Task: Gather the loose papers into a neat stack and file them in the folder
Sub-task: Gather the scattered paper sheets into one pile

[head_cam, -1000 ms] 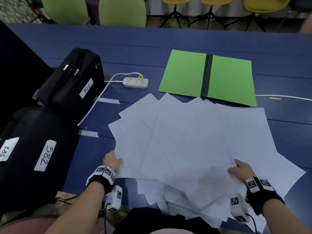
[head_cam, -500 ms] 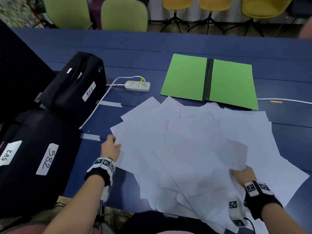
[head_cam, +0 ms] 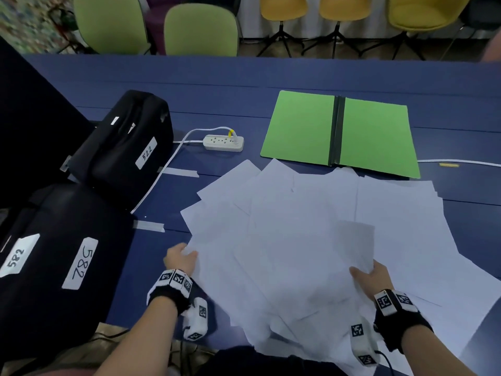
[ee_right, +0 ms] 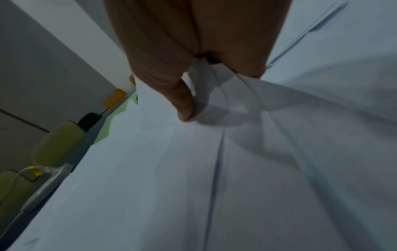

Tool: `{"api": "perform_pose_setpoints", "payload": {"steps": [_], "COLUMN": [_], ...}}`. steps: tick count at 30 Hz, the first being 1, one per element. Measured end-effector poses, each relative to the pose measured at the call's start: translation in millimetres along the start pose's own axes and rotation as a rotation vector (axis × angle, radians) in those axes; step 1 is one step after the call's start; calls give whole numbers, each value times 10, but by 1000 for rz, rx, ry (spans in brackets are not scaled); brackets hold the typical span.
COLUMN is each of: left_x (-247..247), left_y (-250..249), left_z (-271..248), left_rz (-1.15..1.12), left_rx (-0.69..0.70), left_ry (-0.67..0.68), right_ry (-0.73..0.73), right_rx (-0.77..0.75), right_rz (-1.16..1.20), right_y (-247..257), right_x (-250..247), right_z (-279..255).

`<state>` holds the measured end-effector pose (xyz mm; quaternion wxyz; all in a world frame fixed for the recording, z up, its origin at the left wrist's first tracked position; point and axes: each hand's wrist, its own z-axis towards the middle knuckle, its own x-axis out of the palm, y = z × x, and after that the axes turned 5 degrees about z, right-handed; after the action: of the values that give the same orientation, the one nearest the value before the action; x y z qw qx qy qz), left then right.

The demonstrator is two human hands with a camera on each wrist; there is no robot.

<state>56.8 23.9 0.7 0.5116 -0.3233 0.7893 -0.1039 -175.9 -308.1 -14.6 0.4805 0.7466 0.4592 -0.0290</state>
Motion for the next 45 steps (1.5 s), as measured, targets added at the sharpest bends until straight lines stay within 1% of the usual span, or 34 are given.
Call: {"api": "perform_pose_setpoints", "payload": {"steps": [2,4,6,7,8,9,11,13,15,17,18,20,21,23,26,29,31,34,38,40,43,44,45], "left_x": [-18,38,138,216,272,344,486,581,616,627,628,667,698,802,971,1075,1092,1064,1003,994,1005,1018,1032], "left_y": [-119,-276,-430,-464,-504,-487,-381,-274,-237,-247,-256,-283,-306,-347,-409,-426,-437,-426,-359,-355,-410,-444,-479], "left_z": [43,11,-120,-158,-238,-291,-380,-450,-513,-569,-601,-685,-747,-905,-1128,-1159,-1119,-1058,-949,-914,-952,-987,-1037], "left_rz": [69,27,-163,-277,-352,-377,-420,-443,-443,-441,-440,-386,-315,-167,-111,-79,-47,16,50,15,-184,-260,-323], "left_rx": [105,177,134,42,-37,-111,-161,-160,-145,-153,-156,-143,-136,-139,-168,-187,-189,-154,-84,-63,-69,-83,-96], "left_ry": [57,63,33,60,91,161,267,281,284,276,267,221,187,115,59,83,79,52,115,147,221,251,283], "right_ry": [-25,-1,55,79,103,121,118,36,-108,-256,-307,-349,-348,-322,-252,-145,-80,49,256,249,158,184,255], "right_rx": [13,18,8,3,-3,-10,-37,-92,-106,-24,61,243,295,323,269,197,146,75,22,-31,-115,-126,-130], "right_rz": [26,26,-4,-15,-13,-9,-24,-43,-45,-84,-125,-199,-214,-199,-132,-90,-113,-201,-250,-267,-295,-306,-336], "right_y": [30,39,43,55,68,74,80,74,29,-105,-182,-337,-406,-504,-549,-607,-683,-726,-665,-632,-540,-510,-499], "right_x": [31,106,221,271,305,330,293,132,-136,-472,-651,-960,-1080,-1232,-1282,-1231,-1208,-1271,-1444,-1394,-1127,-1009,-893], "right_z": [15,7,-15,-28,-42,-51,-55,-12,73,214,271,336,355,388,418,455,486,496,423,409,353,324,302]}}
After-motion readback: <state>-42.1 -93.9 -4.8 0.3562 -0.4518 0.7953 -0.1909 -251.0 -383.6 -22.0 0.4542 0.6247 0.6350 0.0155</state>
